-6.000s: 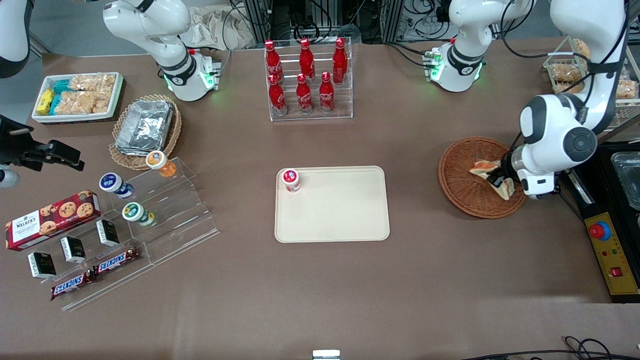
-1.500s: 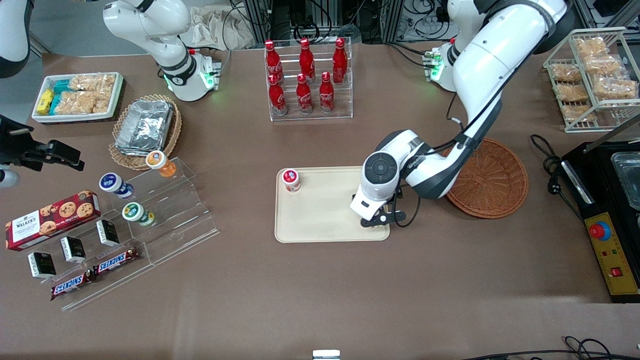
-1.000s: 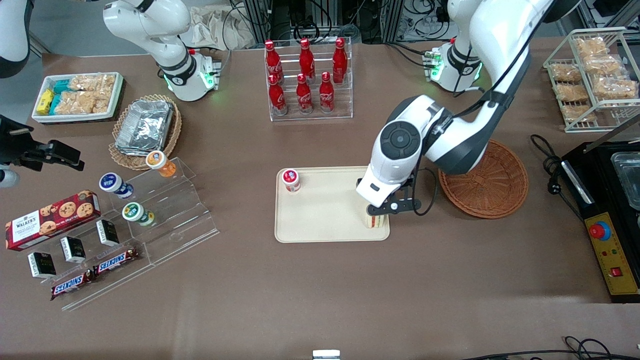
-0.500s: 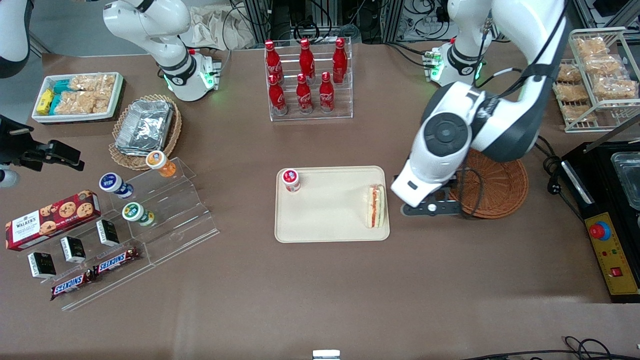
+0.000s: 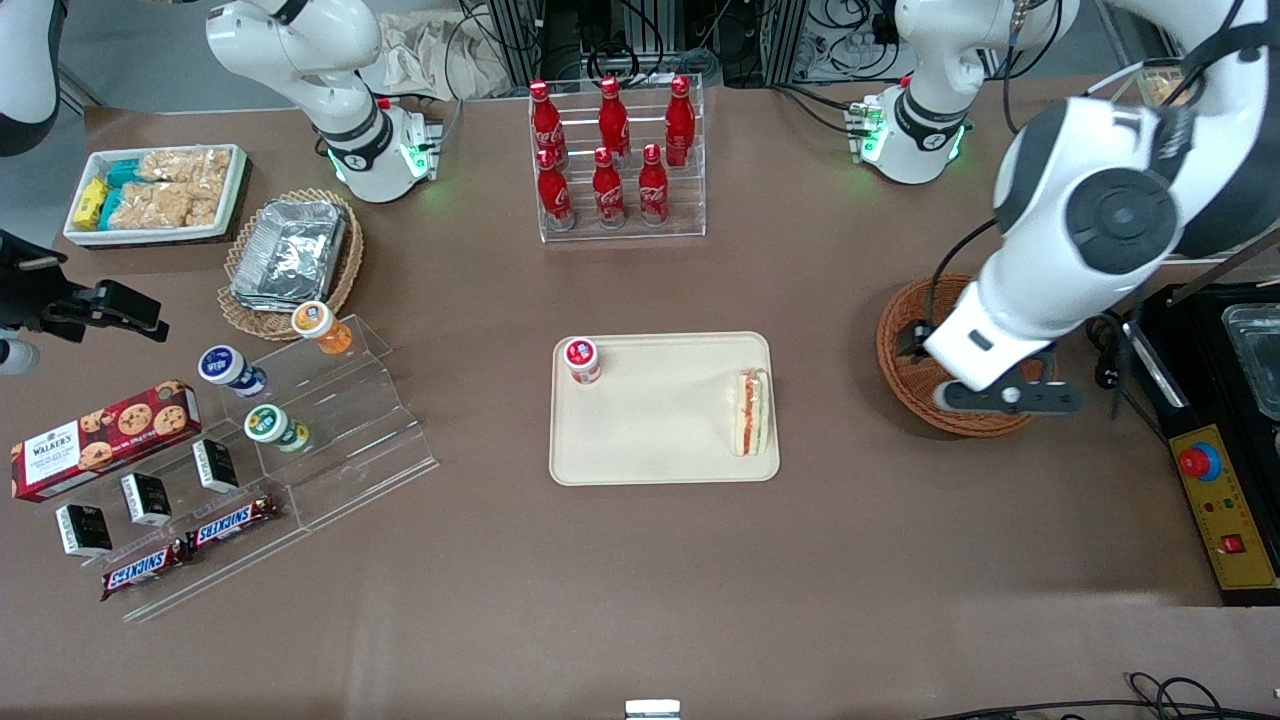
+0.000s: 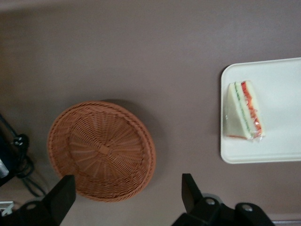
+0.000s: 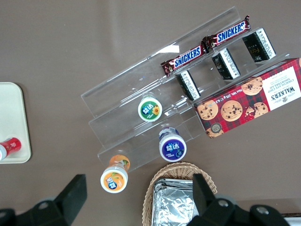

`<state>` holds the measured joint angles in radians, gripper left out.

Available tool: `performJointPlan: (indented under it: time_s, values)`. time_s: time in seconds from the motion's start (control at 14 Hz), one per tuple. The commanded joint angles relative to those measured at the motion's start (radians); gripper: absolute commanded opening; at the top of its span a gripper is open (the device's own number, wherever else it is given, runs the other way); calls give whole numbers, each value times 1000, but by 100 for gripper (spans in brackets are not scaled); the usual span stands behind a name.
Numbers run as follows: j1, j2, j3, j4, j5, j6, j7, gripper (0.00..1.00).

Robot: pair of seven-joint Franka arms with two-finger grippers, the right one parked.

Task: Place sandwich from basket to tray

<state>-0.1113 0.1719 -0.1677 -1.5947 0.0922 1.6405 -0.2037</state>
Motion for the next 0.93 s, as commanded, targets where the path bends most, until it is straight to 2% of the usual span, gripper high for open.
performJointPlan:
  time_s: [0.0, 0.36, 0.86]
  values:
    - [-11, -83, 94, -41, -25, -27, 114, 100]
    - [-10, -143, 240, -39, -80, -50, 297, 100]
    - [-2, -153, 267, 9, -106, -39, 290, 100]
